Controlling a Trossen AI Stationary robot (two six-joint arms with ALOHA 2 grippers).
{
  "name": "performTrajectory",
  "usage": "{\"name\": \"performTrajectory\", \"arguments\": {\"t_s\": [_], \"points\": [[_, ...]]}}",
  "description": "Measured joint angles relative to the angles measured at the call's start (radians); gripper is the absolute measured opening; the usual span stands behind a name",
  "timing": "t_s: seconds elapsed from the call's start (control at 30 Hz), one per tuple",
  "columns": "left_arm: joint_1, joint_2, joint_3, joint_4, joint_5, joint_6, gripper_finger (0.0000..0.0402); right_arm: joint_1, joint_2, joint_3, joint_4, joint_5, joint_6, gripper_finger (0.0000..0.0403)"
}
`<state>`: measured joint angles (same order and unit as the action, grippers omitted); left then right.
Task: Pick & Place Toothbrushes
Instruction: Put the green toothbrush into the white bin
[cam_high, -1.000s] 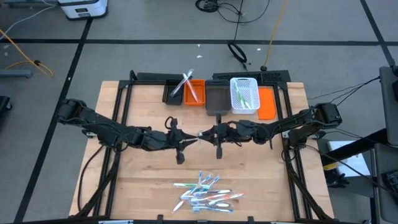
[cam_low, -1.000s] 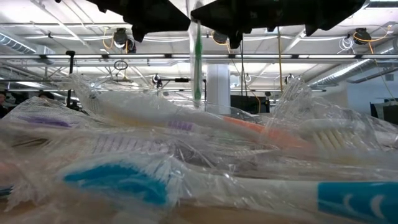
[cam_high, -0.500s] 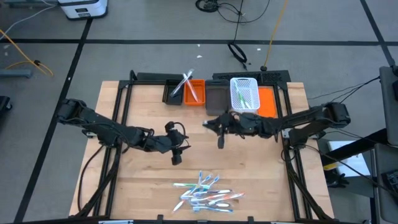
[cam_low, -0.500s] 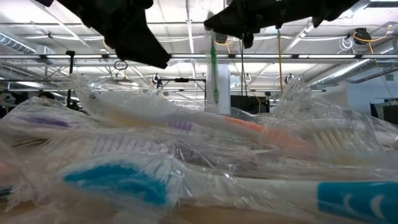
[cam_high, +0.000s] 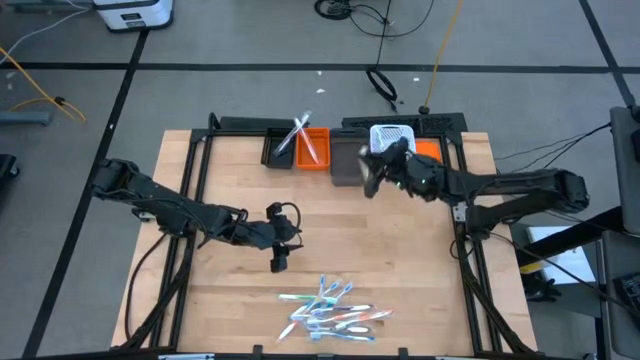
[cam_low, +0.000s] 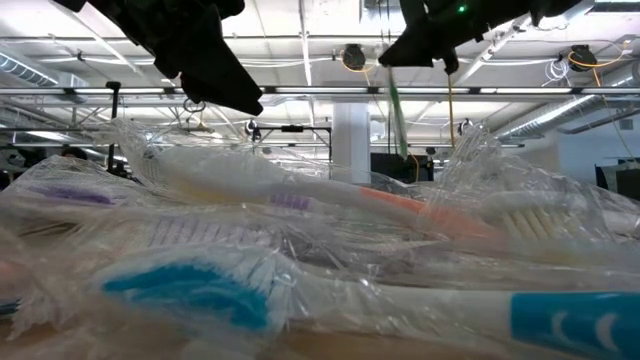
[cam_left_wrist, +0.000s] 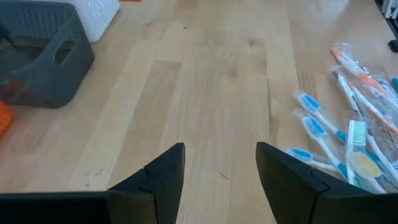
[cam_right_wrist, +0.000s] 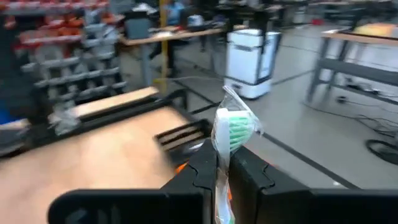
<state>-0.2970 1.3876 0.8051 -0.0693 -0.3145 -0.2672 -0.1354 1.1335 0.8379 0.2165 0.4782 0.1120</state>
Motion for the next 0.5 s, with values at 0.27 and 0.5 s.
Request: {"name": "performTrajectory", "arguments": {"t_s": [0.27,0.5], "points": [[0.0,0.0,0.0,0.017,0.0,-0.001,0.02,-0.164,-0.026,0.0,-0.124,0.03,0.046,0.0013],[0.001,0.0,0.0,0.024,-0.001,-0.001,0.02,-0.281,-0.026,0.0,-0.173,0.02,0.069,0.0013]]}}
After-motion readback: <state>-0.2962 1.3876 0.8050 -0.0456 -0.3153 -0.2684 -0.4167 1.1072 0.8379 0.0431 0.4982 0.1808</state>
